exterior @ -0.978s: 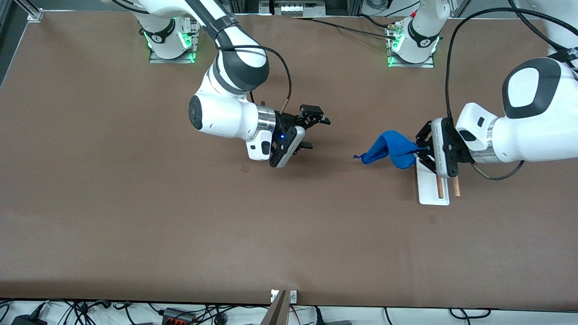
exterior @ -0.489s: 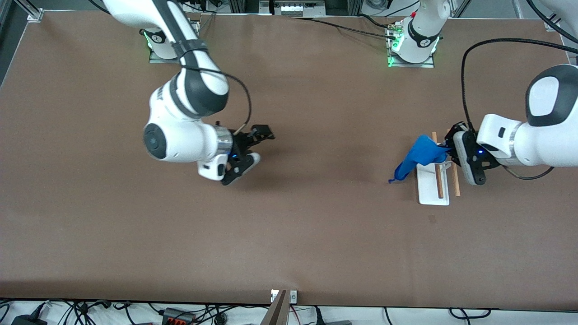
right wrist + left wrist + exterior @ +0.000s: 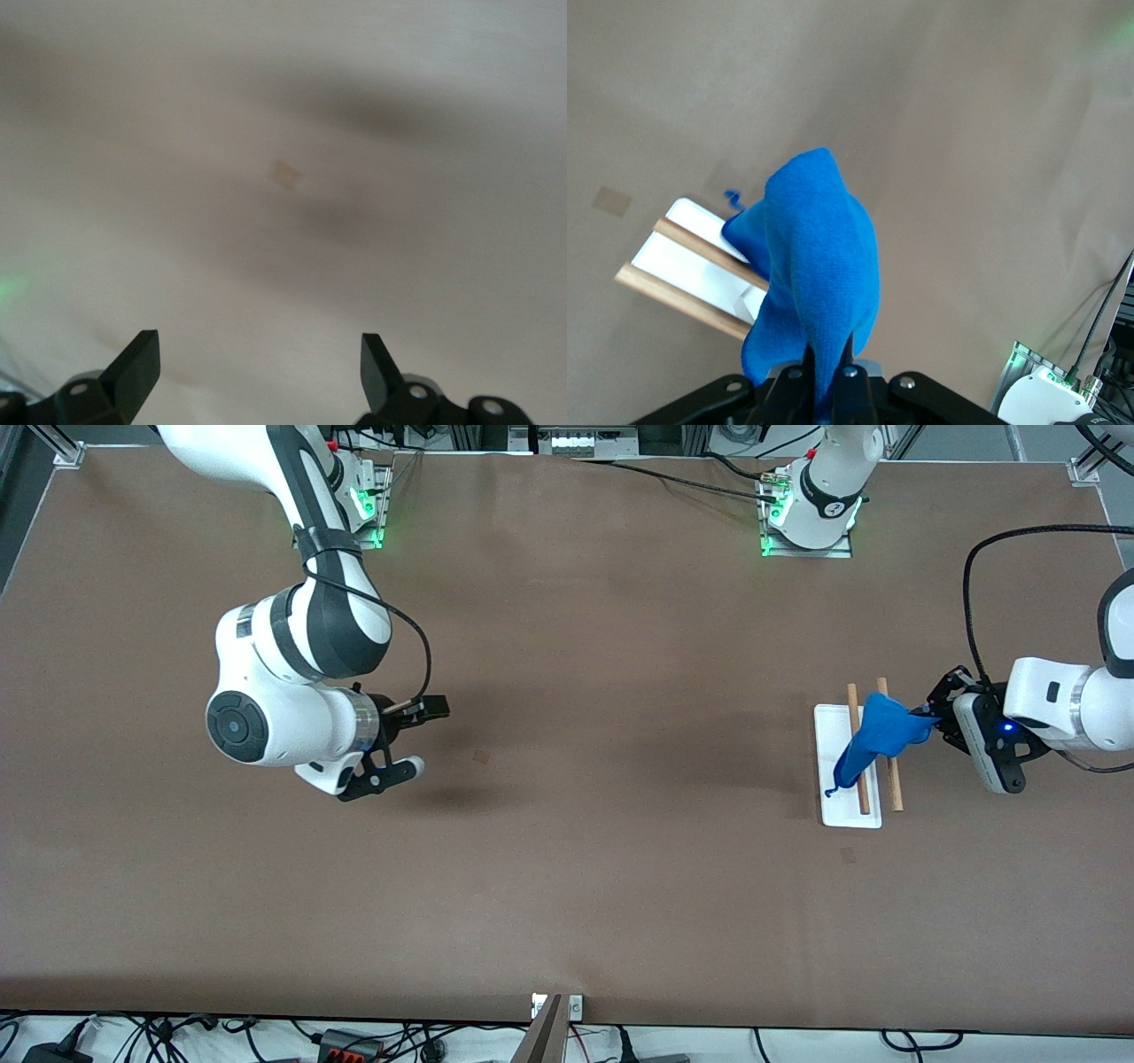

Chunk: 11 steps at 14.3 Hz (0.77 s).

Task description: Pass towel and hang on rack

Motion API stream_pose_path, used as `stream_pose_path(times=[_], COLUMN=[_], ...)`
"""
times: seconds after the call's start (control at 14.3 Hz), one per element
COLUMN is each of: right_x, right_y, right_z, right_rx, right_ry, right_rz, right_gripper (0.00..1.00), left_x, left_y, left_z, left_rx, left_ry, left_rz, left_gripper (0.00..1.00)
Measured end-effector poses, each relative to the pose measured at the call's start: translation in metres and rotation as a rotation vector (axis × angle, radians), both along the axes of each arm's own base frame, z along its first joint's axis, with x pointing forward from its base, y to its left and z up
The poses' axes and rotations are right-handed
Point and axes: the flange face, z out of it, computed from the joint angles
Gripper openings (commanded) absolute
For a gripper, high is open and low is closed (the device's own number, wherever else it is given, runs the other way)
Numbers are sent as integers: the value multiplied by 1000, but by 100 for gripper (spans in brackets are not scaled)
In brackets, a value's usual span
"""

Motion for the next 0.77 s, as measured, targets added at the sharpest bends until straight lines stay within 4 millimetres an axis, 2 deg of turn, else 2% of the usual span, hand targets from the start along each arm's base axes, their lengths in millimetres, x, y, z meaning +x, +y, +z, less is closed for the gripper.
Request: stream_pose_path(times=[0.14, 0.35, 0.56, 0.77], right_x=[4, 14, 28, 35], right_y=[-23, -57, -84, -109], right_z=[4, 13, 48, 69], right_rx=[-71, -150, -192, -203], right_ry=[11, -9, -79, -111], right_rz=[-68, -147, -171, -208], right_gripper=[100, 100, 100, 100], left_x=[2, 3, 4, 8], left_y=[9, 1, 3, 2], left_z=[-14, -22, -27, -34], left_rx=[-7, -12, -16, -16], left_ry=[21, 35, 43, 32], left_rz=[13, 9, 11, 15], left_gripper=[6, 6, 6, 6])
